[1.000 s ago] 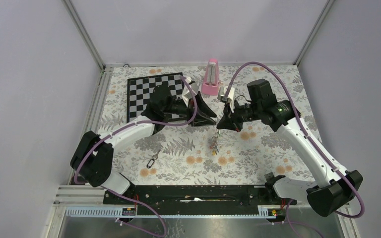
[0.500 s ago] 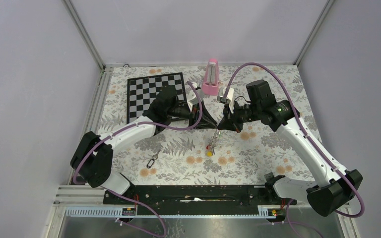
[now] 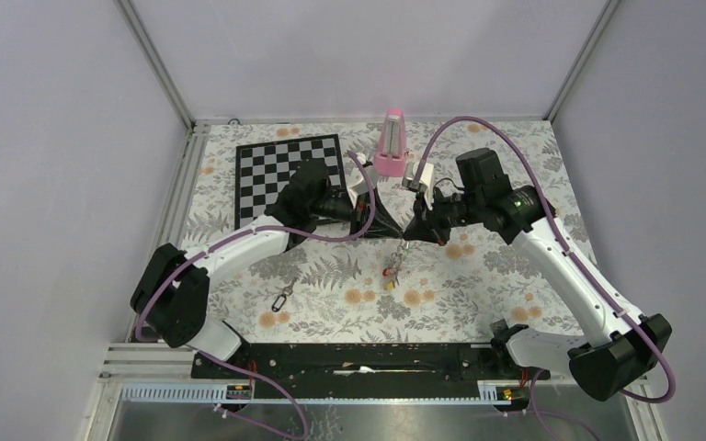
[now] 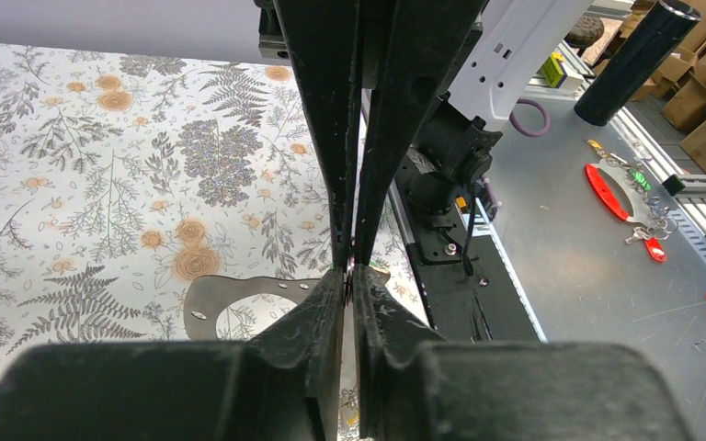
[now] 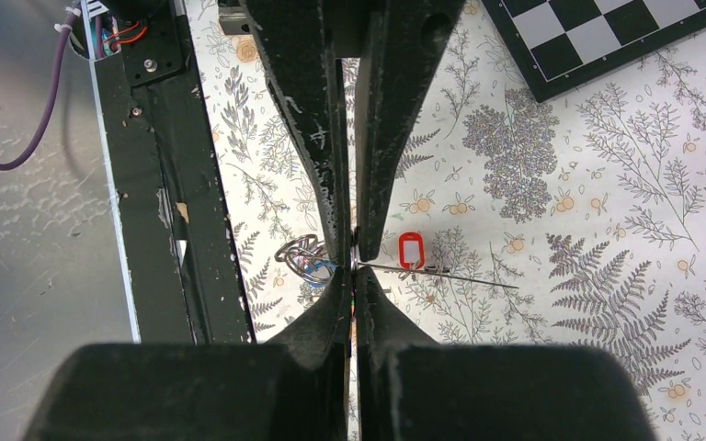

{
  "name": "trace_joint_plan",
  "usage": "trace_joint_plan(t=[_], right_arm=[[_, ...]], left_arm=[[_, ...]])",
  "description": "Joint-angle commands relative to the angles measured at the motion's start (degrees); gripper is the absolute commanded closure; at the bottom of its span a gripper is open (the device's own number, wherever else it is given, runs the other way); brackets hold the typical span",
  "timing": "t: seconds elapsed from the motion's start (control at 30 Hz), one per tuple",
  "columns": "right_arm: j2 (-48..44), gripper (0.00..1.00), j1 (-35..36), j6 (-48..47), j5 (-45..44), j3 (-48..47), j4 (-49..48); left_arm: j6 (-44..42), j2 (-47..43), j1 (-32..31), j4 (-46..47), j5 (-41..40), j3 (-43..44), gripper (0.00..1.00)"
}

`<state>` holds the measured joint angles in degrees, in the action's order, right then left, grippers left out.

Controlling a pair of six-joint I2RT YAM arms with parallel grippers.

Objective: Put the keys on the keyring

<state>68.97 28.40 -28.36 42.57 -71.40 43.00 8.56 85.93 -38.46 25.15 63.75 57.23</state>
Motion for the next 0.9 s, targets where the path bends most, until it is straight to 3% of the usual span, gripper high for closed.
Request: trace_joint_plan(t=[0.0, 0.03, 0.13, 0.37, 0.57, 0.87], right_arm=[[-1.67, 1.00, 0.47, -0.03, 0.29, 0.09, -2.11], [-1.79, 1.00, 0.44, -0.03, 0.24, 0.26, -2.20], [-2.36, 0.98, 0.43, 0.04, -0.16, 0.81, -2.71], [-4.59, 0.76, 0.25, 0.83, -1.42, 1.09, -4.55], [-6.05, 0.62, -0.59, 2.26, -0.54, 1.12, -6.59], [-5.49, 0.55, -1.16, 1.77, 2.87, 0.03, -6.14]], left_arm=[[-0.42, -1.97, -0.21, 2.65, 0.69, 1.44, 0.93], [0.04, -2.07, -0.19, 3.17, 0.99, 1.28, 0.98], [2.03, -2.70, 0.16, 6.22, 2.31, 0.31, 1.00], [19.25, -3.39, 2.29, 28.10, 2.66, -5.37, 1.00], [28.08, -3.34, 2.42, 38.85, 0.08, -7.95, 1.00], [31.52, -2.97, 2.42, 43.97, -0.50, -9.50, 1.00]])
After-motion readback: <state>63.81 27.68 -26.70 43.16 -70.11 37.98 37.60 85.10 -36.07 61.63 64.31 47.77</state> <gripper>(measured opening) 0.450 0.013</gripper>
